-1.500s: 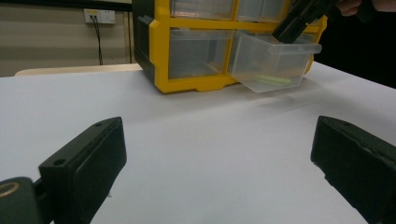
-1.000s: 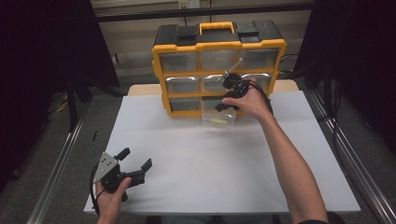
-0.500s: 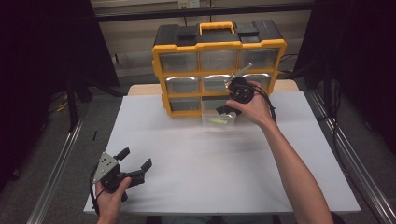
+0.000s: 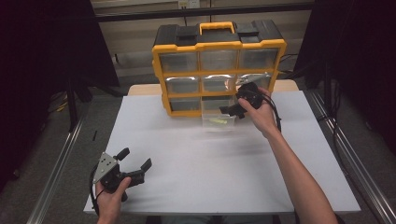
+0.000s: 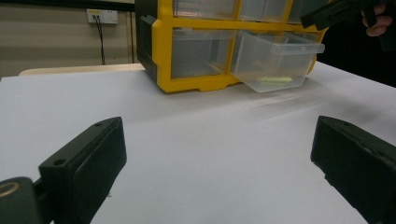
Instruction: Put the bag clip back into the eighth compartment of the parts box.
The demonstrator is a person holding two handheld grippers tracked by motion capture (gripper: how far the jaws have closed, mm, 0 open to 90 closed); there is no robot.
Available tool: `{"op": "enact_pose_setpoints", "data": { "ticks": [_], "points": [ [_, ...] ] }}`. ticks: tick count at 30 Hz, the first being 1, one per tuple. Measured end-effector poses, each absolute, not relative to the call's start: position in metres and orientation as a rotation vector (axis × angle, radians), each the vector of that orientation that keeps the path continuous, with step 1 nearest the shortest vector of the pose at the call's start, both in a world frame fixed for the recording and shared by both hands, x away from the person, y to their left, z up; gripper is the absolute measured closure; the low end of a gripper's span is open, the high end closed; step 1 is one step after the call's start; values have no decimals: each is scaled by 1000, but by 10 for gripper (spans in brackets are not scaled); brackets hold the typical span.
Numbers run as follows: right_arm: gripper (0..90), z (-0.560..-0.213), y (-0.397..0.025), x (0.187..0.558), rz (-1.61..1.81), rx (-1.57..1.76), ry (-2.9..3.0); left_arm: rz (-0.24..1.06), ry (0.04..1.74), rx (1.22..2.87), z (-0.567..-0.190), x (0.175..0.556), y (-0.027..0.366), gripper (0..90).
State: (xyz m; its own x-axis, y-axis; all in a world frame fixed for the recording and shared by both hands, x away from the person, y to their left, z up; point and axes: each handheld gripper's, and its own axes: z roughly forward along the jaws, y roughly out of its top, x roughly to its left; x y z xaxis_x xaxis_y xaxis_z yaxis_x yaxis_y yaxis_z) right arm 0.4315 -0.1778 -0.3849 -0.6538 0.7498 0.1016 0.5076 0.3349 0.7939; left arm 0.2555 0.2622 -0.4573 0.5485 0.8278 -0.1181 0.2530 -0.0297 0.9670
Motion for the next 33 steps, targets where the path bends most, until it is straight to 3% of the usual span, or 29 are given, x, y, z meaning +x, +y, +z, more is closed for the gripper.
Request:
{"op": "enact_pose_setpoints", "data": {
  "ticks": [33],
  "points": [
    [33,-423,-207,360,1422,1128,2044,585,957,1572,-458,256,264,36]
  ]
}}
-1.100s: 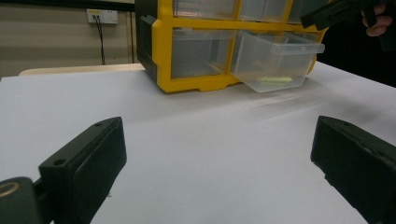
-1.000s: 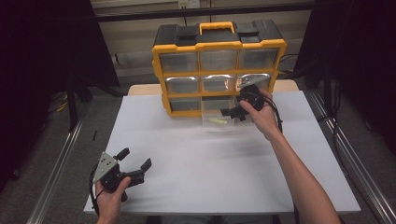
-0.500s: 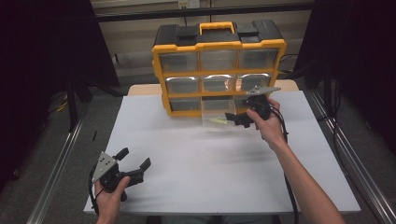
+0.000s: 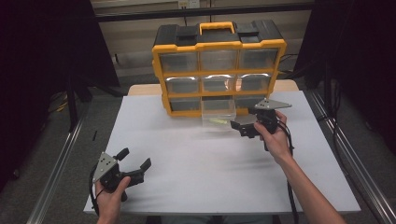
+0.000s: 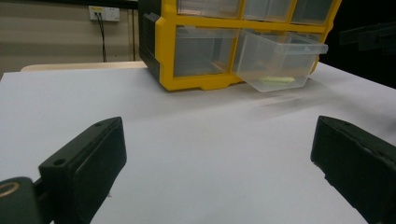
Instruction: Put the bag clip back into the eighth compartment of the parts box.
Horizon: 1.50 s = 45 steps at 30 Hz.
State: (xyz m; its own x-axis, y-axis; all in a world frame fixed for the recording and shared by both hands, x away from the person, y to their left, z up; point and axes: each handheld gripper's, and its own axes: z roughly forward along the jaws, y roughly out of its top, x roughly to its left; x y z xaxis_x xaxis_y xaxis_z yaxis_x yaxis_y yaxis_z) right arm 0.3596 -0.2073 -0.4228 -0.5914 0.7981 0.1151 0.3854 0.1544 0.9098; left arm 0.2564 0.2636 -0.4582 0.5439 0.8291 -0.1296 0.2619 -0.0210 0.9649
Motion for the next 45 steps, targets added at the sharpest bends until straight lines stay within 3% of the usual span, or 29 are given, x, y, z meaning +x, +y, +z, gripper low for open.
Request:
{"op": "enact_pose_setpoints", "data": {
  "ticks": [45],
  "points": [
    [23,-452,-270,259,1418,1231,1836,573,958,1567,-458,254,262,43]
  ]
}}
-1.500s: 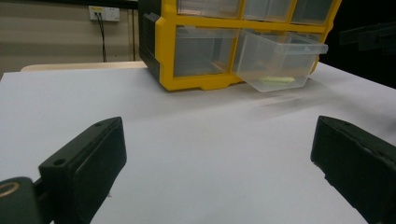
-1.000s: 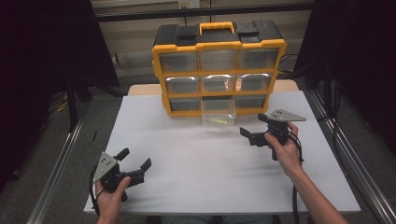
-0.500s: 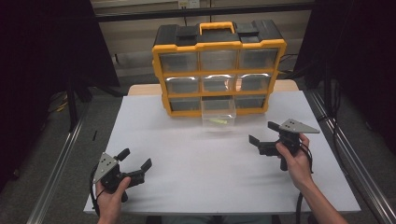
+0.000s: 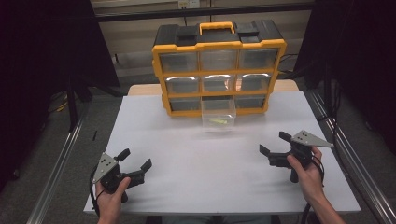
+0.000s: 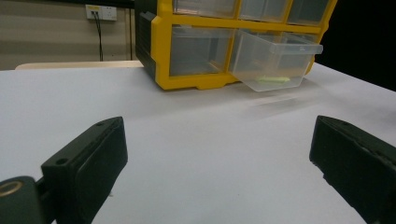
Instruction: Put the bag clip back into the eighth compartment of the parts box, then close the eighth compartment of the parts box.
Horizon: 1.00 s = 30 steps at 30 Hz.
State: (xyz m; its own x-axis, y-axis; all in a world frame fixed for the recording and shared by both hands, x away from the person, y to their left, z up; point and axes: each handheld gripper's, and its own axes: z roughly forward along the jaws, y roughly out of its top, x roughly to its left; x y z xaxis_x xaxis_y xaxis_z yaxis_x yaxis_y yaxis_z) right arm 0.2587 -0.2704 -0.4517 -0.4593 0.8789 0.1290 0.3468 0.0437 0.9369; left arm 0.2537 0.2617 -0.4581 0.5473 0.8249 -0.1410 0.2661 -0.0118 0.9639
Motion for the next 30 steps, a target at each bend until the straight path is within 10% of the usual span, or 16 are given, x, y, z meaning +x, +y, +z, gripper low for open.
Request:
{"op": "enact_pose_setpoints", "data": {
  "ticks": [30],
  "points": [
    [31,-466,-275,238,1381,1204,1845,562,955,1564,-458,254,263,43]
  ]
}}
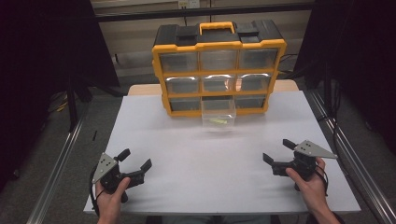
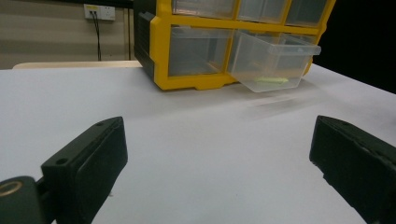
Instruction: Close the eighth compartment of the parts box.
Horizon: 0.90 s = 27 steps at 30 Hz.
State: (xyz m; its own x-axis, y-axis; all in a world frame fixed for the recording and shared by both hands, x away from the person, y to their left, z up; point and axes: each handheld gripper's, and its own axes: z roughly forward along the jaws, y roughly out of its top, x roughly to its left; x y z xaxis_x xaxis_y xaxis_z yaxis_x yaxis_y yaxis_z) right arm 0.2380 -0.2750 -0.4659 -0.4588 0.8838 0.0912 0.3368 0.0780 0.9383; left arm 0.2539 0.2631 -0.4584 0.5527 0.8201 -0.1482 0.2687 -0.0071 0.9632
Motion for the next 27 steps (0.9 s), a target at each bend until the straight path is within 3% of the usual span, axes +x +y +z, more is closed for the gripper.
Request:
{"op": "enact_pose_setpoints", "data": {
  "ticks": [3,27],
  "points": [
    [66,-466,-273,239,1349,1199,1858,568,953,1572,-458,254,263,43],
    [19,-460,-250,245,1498,1177,1990,576,950,1564,-457,253,261,43]
  ]
}}
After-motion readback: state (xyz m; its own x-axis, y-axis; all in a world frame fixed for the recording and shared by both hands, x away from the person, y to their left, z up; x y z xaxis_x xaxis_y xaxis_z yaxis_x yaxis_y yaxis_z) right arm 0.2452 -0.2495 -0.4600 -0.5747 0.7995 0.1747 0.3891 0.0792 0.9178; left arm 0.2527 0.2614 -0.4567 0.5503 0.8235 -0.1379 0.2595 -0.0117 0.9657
